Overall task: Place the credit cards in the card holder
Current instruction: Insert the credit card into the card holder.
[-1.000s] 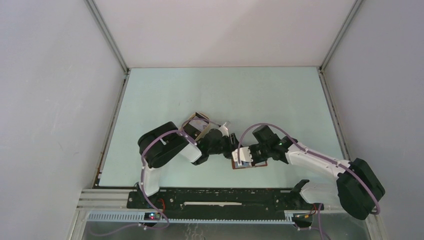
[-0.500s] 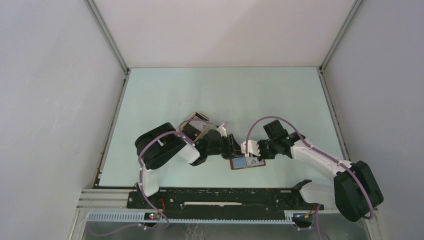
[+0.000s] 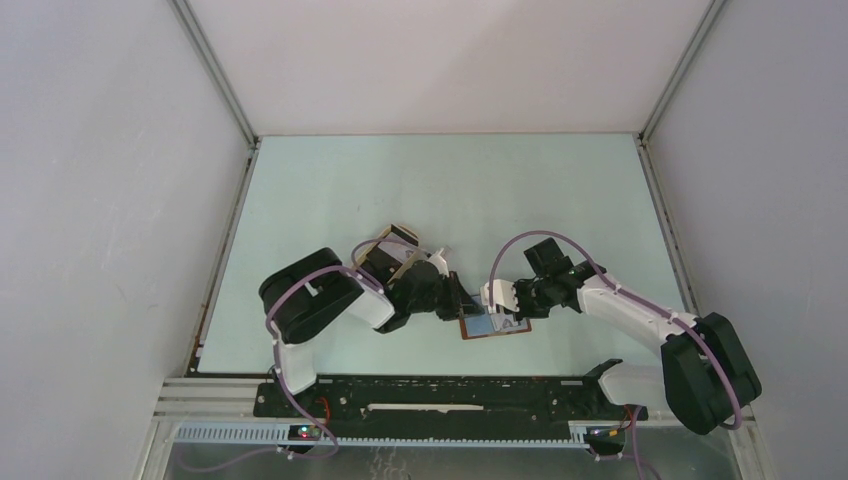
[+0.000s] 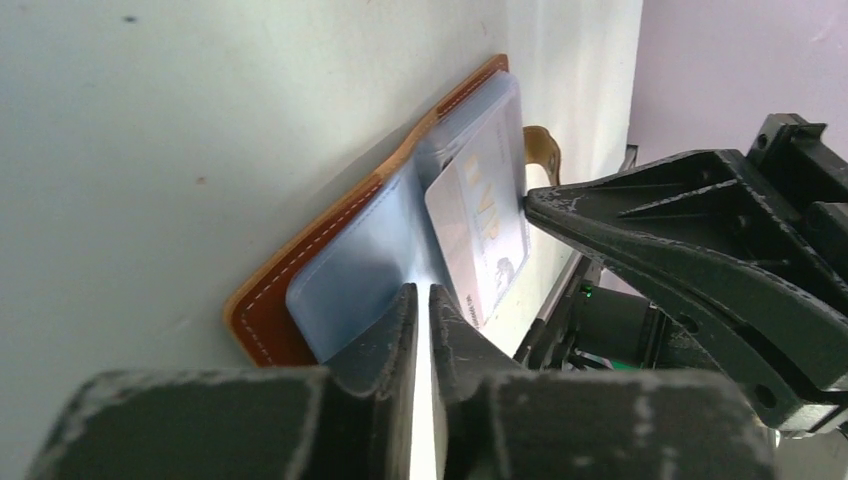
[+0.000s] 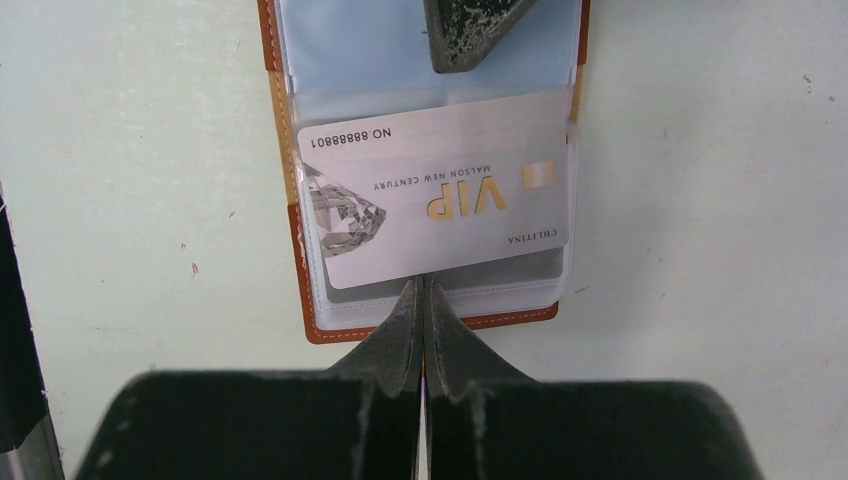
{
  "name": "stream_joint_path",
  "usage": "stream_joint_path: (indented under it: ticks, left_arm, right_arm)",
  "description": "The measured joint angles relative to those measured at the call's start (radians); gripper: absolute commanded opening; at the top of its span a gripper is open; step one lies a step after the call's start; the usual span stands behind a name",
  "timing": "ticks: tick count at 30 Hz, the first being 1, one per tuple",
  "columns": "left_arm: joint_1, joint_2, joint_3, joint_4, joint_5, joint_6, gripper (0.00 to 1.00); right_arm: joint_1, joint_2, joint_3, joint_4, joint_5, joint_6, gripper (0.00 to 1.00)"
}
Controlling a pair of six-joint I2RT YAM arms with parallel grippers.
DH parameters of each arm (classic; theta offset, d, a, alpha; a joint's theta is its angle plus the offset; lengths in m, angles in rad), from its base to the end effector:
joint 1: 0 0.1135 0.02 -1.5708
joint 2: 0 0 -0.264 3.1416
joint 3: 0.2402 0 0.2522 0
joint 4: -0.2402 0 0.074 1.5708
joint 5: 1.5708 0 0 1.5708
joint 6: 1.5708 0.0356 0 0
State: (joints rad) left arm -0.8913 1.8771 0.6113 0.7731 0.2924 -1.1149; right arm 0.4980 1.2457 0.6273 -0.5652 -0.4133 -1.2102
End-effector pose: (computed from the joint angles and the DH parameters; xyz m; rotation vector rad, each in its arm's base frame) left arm 0.1966 -0.2598 0.0984 -0.0581 2.4242 -1.4094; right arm 0.1779 0.1130 0.1718 -2.0457 1.6396 0.3357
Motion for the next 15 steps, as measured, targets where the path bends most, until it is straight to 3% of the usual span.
stream_joint_path:
  ticks: [3,15]
  left_arm:
    - [0.0,-0.004,0.0,-0.026,-0.002,0.008,0.04]
    - [0.001,-0.005,0.076,-0.157,-0.002,0.043,0.03]
  right_arm:
    - [0.0,0.001,0.0,0.0,0.0,0.0,0.0]
    - [0.012,0.002,0.002,0.0,0.002,0.0,0.0]
